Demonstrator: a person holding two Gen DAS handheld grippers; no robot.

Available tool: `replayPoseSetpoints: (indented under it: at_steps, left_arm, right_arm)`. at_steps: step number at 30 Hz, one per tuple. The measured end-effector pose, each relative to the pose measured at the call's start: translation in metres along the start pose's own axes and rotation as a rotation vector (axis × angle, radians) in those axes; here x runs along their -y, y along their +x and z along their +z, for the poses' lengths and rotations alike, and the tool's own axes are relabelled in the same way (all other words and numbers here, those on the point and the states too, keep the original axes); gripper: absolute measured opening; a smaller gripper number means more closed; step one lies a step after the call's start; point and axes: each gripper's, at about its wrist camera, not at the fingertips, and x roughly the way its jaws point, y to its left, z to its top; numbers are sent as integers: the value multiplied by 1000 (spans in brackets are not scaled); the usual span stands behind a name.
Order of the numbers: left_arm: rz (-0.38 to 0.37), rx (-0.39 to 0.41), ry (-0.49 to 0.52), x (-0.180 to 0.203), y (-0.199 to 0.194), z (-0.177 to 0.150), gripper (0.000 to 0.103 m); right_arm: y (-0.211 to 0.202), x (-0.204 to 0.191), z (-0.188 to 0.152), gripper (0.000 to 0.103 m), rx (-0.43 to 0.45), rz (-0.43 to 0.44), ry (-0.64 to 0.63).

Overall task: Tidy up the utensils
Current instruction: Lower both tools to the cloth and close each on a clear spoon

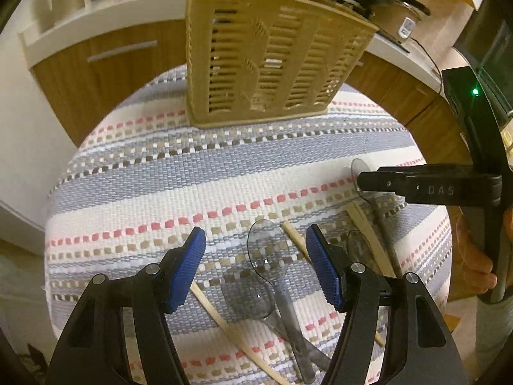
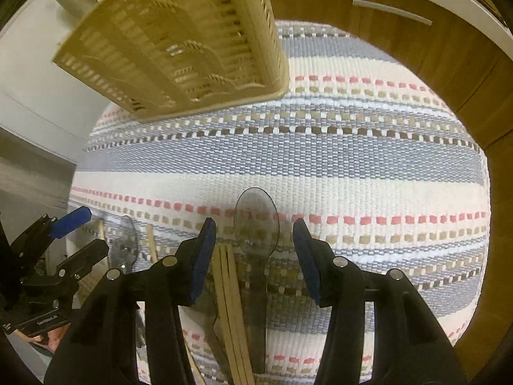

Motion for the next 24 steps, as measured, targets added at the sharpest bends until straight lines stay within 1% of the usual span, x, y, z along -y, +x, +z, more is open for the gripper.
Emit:
replayPoseSetpoints:
  at_steps: [4, 9, 14, 15, 17, 20, 22, 23, 24]
  left_arm:
    - [24, -29, 2, 3, 10, 5, 63]
    - [22, -79, 16, 10, 25, 3, 63]
    - [53, -104, 52, 28, 39, 1, 61]
    - [64, -108, 66, 33, 41, 1, 59]
    - [86, -117, 88, 40, 44, 0, 52]
    - [95, -116, 97, 47, 49, 1, 50]
    - [99, -114, 97, 47, 52, 3, 48]
    - [98, -111, 98, 49, 53, 4, 43]
    - [91, -110, 98, 50, 53, 4, 41]
  right_arm:
    - [11, -2, 2, 47, -16, -28, -4]
    - [17, -11, 4, 47, -20, -59, -26]
    - [25, -25, 6, 47, -30, -105, -60]
    - [27, -28, 6, 47, -32, -114, -66]
    - [29, -34, 6, 47, -37, -138, -83]
    - [32, -42, 6, 46, -41, -165, -101]
    - [36, -50, 3, 43, -39, -182, -113]
    - [37, -54, 1, 39, -35, -195, -119]
    - [37, -57, -1, 36, -30, -206, -125]
